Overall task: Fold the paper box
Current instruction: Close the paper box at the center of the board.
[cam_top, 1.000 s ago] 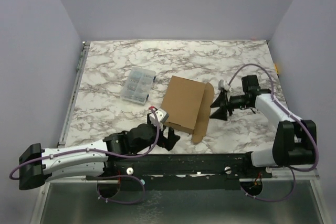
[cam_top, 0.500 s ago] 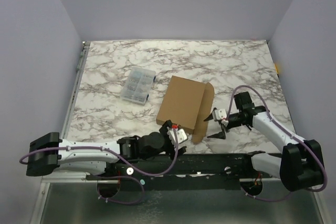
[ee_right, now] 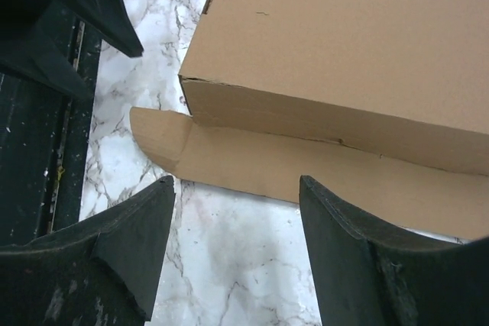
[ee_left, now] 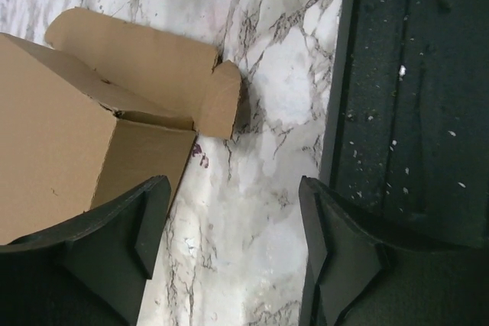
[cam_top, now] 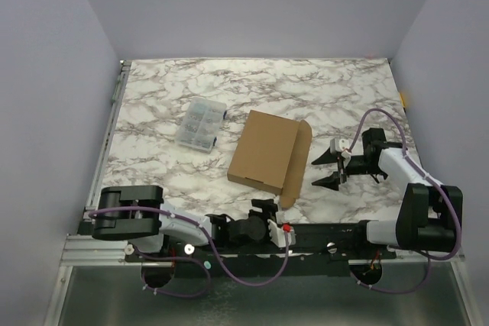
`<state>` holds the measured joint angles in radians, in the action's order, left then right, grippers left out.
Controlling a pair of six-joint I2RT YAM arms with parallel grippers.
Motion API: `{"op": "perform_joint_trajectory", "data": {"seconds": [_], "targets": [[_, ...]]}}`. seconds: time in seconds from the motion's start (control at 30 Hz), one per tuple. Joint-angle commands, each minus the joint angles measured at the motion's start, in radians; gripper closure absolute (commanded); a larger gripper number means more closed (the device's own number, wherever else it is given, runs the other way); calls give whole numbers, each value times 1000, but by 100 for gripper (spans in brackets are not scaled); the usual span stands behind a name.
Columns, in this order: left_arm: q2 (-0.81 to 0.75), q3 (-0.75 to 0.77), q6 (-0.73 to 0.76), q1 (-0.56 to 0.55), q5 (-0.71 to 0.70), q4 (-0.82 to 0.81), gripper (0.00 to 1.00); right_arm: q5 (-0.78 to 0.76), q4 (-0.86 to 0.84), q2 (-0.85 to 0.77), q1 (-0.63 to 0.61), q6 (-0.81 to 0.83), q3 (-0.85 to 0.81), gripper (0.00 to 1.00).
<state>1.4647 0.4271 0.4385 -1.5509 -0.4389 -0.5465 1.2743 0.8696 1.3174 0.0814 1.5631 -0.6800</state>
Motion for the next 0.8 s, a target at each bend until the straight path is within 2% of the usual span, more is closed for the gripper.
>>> {"op": "perform_joint_trajectory", "data": {"seconds": [0.0, 0.23, 0.43, 0.6, 0.7, 0.77], "targets": [[93, 33, 101, -5, -84, -183, 27, 65, 87, 18, 11, 69, -26, 31], [190, 68, 121, -5, -63, -220, 48, 71, 105, 41, 13, 84, -31, 31], [248, 93, 141, -5, -56, -241, 54, 74, 126, 58, 14, 103, -35, 31], [297, 119, 159, -4, -76, -246, 70, 75, 138, 65, 17, 110, -39, 32], [324, 140, 163, 0, -98, -247, 72, 73, 145, 66, 17, 115, -38, 32], [337, 151, 164, 2, -118, -249, 77, 71, 151, 68, 16, 120, -38, 32]]}}
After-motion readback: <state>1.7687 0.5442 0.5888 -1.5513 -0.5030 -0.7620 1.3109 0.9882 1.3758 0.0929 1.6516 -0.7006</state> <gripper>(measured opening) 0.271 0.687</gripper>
